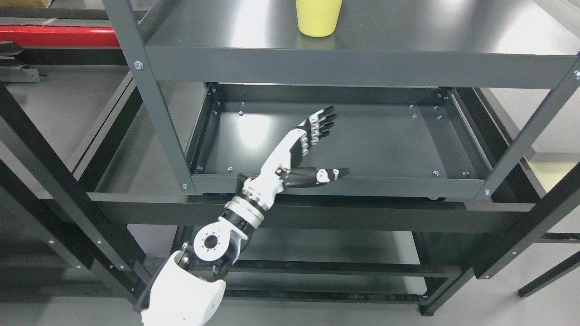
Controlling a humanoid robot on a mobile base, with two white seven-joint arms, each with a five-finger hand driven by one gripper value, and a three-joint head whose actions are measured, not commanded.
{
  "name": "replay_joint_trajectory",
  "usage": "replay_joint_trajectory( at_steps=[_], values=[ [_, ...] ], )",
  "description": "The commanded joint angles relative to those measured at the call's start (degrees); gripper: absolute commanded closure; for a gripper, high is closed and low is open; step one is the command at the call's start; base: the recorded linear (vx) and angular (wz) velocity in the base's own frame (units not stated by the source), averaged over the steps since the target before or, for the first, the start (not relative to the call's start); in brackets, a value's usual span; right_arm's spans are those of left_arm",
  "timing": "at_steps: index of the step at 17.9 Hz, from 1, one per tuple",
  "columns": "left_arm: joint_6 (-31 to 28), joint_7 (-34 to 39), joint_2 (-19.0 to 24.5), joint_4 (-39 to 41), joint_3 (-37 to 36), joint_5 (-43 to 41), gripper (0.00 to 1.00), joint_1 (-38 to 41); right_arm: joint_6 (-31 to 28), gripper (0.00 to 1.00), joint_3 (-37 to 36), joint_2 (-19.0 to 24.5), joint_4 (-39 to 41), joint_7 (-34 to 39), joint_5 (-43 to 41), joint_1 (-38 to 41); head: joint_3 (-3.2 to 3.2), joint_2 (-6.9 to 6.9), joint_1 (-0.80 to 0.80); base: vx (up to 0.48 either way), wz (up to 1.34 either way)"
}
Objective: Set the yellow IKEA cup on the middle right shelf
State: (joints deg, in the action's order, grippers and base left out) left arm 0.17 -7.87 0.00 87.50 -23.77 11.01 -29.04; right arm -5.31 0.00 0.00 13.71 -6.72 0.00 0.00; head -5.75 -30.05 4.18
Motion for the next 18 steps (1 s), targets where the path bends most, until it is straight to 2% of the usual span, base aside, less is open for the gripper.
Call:
replay_joint_trajectory(
  at_steps=[1,6,18],
  values=[
    [0.44,2.15,1.0,9.77,10.66,-5.82,0.01,10.91,-0.05,0.01,0.97,-1.0,0.0,0.04,-1.41,0.79,0.0,0.0,0.0,0.0,0.0],
    [0.18,5.94,1.0,14.19,14.8,-5.83,0.01,17.43,-0.05,0.01,0.97,-1.0,0.0,0.04,-1.41,0.79,0.0,0.0,0.0,0.0,0.0],
    [-1.93,8.4,1.0,14.01,15.33,-5.83,0.01,16.47,-0.05,0.01,0.97,-1.0,0.0,0.04,-1.41,0.79,0.0,0.0,0.0,0.0,0.0]
  ],
)
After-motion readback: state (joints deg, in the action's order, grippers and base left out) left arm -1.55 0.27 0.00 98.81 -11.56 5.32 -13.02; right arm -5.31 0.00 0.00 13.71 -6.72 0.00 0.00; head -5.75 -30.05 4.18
